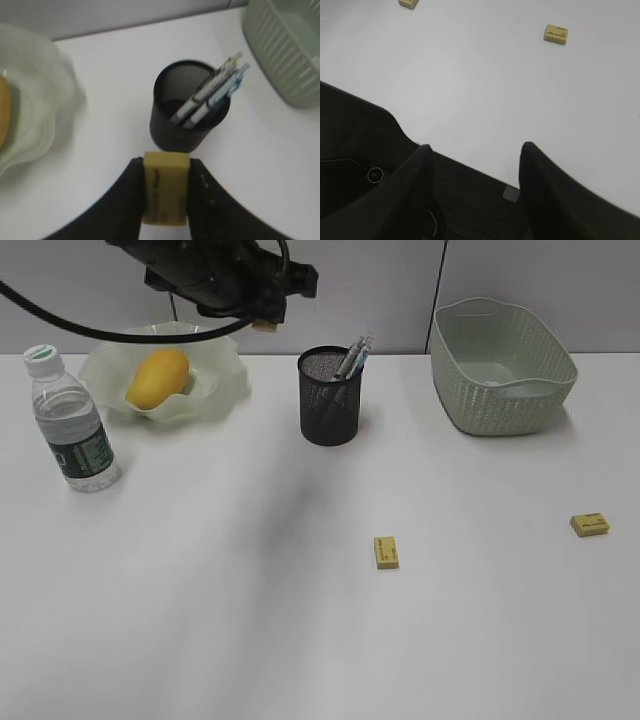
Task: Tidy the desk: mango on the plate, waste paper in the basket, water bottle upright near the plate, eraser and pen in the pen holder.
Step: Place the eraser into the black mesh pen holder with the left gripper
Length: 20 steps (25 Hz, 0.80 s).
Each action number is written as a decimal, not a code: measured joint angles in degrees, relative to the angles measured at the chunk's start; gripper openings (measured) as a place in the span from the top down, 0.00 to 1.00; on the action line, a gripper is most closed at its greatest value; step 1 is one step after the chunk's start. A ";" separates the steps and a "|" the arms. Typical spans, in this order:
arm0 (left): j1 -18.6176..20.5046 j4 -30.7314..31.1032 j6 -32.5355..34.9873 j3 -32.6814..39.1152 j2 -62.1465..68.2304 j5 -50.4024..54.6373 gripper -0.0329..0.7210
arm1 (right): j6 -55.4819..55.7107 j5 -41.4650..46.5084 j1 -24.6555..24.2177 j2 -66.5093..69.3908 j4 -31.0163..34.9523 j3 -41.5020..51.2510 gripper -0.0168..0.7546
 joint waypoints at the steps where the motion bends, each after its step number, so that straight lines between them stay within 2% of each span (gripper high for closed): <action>1: 0.04 0.04 0.00 -0.13 0.31 -2.28 0.69 | 0.00 0.00 0.00 0.00 0.00 0.00 0.41; 11: 0.49 0.26 0.00 -0.66 8.59 -20.00 0.69 | 0.00 0.00 0.00 0.00 0.00 0.00 0.41; 20: 2.39 -0.17 0.00 -6.21 16.51 -22.27 0.69 | 0.00 0.00 0.00 0.00 0.00 0.00 0.41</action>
